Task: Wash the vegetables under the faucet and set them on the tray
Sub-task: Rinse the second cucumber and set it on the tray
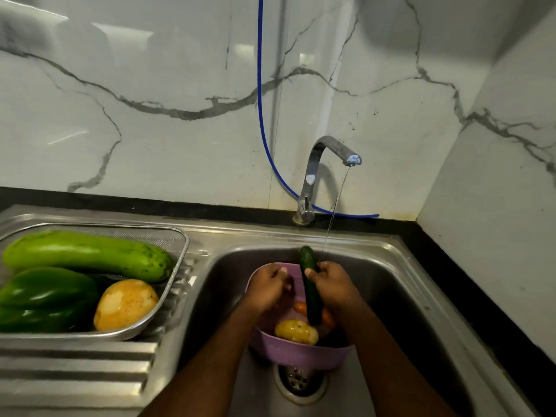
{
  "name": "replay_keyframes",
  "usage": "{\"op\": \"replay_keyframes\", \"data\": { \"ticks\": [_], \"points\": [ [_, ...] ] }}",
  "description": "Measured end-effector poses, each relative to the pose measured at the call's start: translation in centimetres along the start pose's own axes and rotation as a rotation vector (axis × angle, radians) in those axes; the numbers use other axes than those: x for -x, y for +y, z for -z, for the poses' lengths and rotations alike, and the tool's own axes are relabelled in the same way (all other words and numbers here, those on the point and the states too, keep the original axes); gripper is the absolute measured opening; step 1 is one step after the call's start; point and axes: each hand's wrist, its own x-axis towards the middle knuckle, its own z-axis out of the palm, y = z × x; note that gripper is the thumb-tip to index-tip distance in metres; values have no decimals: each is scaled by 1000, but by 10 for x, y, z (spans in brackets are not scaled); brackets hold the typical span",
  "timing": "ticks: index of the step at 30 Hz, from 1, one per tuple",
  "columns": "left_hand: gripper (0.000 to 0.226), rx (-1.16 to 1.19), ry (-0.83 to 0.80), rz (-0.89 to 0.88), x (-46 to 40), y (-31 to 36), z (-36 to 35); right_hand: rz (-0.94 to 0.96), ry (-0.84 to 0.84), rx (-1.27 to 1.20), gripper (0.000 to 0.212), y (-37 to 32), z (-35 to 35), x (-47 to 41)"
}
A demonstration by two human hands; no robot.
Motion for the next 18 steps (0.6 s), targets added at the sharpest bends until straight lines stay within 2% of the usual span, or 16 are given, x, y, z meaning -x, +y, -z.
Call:
{"op": "replay_keyframes", "data": {
  "ticks": [3,6,11,14,18],
  "points": [
    [36,91,-203,57,11,6,-10,-30,51,-161,25,-18,6,11],
    [38,172,-284,77,23,15,-20,-138,57,-385,32,-30,11,20],
    [25,290,-276,3,25,21,-23,-250,135,-714,26,-34,20,24],
    [21,185,-210,-55,21,20,-26,-248,136,-779,23,-35,26,25],
    [15,9,-142,-184,24,29,-38,-210,71,-739,26,-33,28,18]
  ]
}}
